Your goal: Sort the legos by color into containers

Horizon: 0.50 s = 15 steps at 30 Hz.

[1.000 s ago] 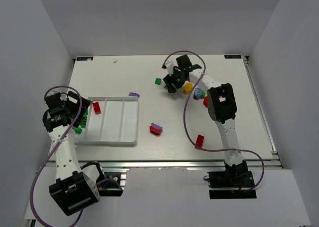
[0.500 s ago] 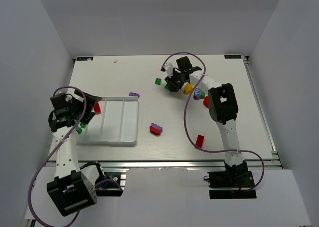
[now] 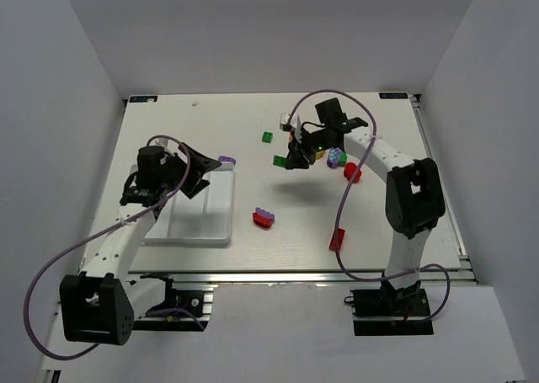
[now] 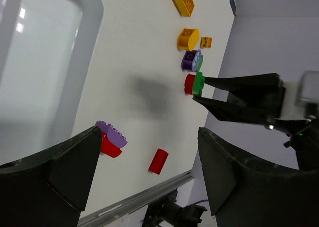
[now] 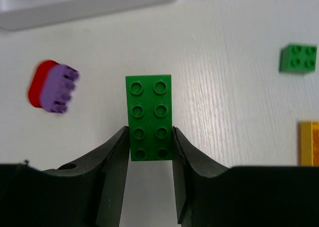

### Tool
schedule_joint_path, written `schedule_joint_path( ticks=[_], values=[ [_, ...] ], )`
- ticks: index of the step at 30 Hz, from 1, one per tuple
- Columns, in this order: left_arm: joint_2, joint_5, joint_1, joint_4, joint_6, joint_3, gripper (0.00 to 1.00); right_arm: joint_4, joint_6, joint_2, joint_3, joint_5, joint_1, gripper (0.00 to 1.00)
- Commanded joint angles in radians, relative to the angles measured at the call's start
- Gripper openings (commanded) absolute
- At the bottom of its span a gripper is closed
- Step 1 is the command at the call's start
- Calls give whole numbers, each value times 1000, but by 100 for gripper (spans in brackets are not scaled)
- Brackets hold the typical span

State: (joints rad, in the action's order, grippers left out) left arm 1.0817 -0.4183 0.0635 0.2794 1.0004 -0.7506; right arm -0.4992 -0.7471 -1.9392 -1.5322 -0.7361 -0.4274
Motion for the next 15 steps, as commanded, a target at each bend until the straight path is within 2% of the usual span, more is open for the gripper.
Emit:
schedule_joint_path(
  ticks=[1,7,15],
  values=[
    [52,10,65,-75,14,-24,86,-24,1,75,40,-143,-43,0],
    [153,19,185,-140,27,-62,79,7,64,129,57,-146,-108,0],
    [222,27,262,-250,93,-70,77,-2,48,126,27,-103,-158,0]
  ],
)
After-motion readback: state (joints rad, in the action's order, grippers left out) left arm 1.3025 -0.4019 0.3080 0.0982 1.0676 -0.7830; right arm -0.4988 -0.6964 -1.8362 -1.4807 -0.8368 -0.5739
